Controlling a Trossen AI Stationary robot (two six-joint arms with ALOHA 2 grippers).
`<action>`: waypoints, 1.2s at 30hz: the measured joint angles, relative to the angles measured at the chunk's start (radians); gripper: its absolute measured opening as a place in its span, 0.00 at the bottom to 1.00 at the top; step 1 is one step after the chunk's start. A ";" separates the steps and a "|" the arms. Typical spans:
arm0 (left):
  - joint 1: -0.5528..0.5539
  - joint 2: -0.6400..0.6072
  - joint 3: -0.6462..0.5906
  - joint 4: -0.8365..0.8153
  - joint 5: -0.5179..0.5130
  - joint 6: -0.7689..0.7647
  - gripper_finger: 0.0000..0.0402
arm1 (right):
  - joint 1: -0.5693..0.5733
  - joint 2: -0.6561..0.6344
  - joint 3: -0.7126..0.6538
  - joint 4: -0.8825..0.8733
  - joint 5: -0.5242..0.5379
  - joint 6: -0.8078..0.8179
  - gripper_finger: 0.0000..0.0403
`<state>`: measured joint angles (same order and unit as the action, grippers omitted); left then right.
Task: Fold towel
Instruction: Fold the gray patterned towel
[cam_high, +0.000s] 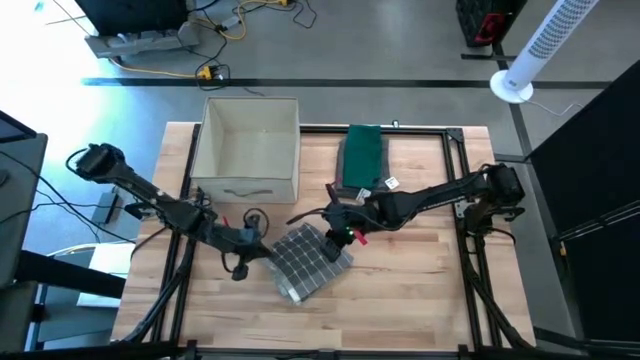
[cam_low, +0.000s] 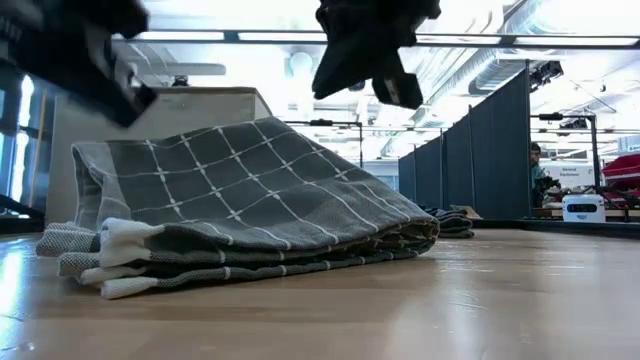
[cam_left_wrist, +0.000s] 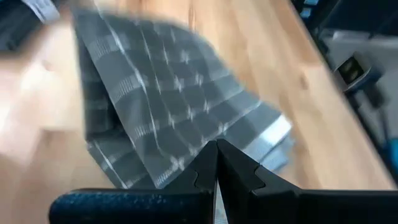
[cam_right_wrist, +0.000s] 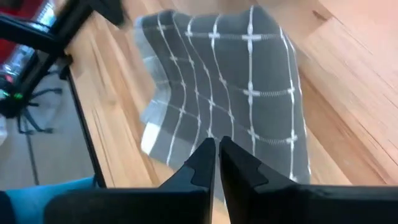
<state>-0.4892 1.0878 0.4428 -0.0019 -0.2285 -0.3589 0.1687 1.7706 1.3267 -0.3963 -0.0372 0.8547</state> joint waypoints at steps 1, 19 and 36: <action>0.000 0.024 -0.013 0.032 0.011 0.000 0.00 | -0.003 0.000 -0.002 0.000 0.000 0.000 0.01; 0.047 0.293 -0.094 0.158 0.101 0.047 0.00 | -0.025 0.116 -0.002 0.202 -0.022 -0.177 0.00; 0.025 0.295 -0.094 0.148 0.237 0.028 0.00 | -0.185 0.337 -0.002 0.266 0.019 -0.226 0.00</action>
<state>-0.4640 1.3830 0.3490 0.1465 0.0089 -0.3312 -0.0163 2.1078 1.3247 -0.1307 -0.0184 0.6285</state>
